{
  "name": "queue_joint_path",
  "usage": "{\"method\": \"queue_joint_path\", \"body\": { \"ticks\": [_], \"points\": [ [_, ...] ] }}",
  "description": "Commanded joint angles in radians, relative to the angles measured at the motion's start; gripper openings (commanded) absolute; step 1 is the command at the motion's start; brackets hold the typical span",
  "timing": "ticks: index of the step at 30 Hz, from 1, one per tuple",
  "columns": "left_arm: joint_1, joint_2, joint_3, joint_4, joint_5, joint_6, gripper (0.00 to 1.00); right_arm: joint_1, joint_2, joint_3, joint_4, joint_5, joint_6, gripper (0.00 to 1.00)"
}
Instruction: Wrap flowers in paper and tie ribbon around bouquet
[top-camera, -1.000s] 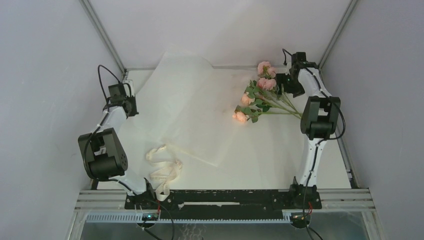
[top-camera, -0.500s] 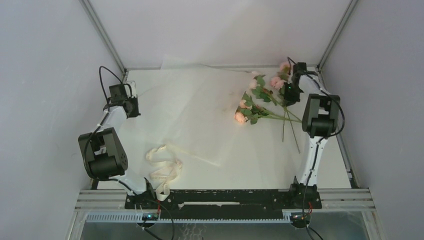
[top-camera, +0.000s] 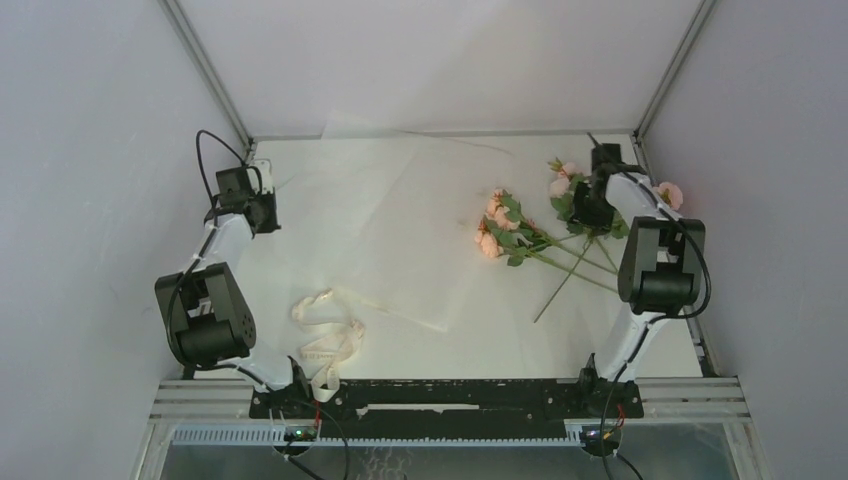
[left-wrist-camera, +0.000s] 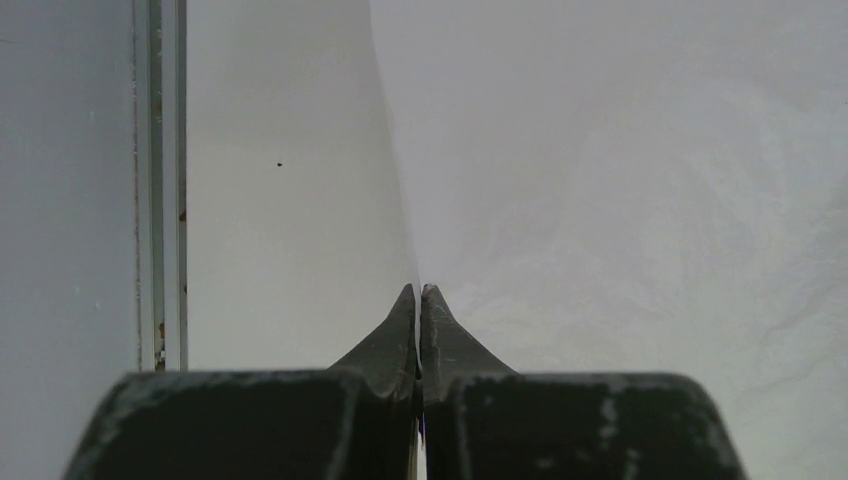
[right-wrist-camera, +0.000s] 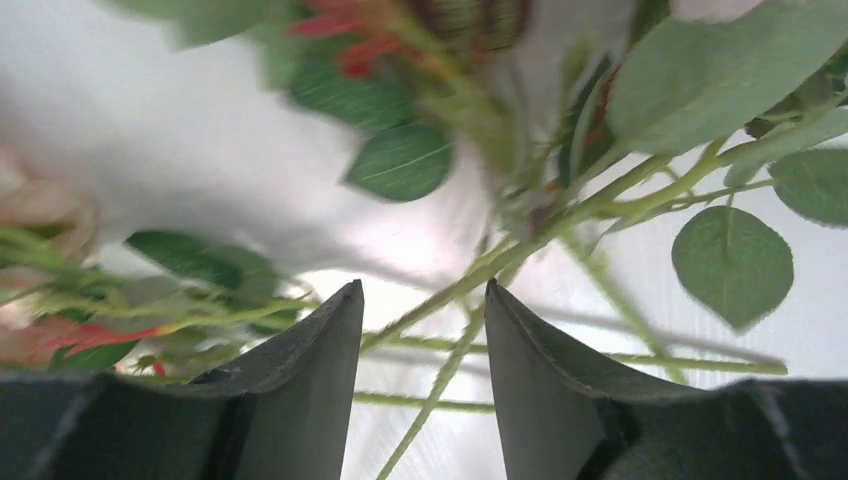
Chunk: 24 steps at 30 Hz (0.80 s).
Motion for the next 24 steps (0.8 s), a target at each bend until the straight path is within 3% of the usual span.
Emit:
{"method": "queue_joint_path", "body": {
  "ticks": [1, 8, 13, 19, 24],
  "points": [
    [-0.005, -0.057, -0.028, 0.023, 0.020, 0.030, 0.00, 0.154, -0.145, 0.016, -0.044, 0.204, 0.000, 0.57],
    [-0.005, -0.039, -0.028, 0.023, -0.007, 0.051, 0.00, 0.458, -0.201, -0.038, -0.031, 0.199, -0.023, 0.59],
    [-0.025, -0.032, -0.032, 0.025, -0.037, 0.078, 0.00, 0.579, -0.117, -0.049, 0.072, -0.062, -0.089, 0.45],
    [-0.036, -0.042, -0.039, 0.024, -0.048, 0.088, 0.00, 0.521, 0.032, -0.048, 0.210, -0.201, -0.021, 0.32],
    [-0.059, -0.049, -0.029, 0.014, -0.056, 0.106, 0.00, 0.405, 0.109, -0.015, 0.290, -0.075, 0.119, 0.32]
  ]
}}
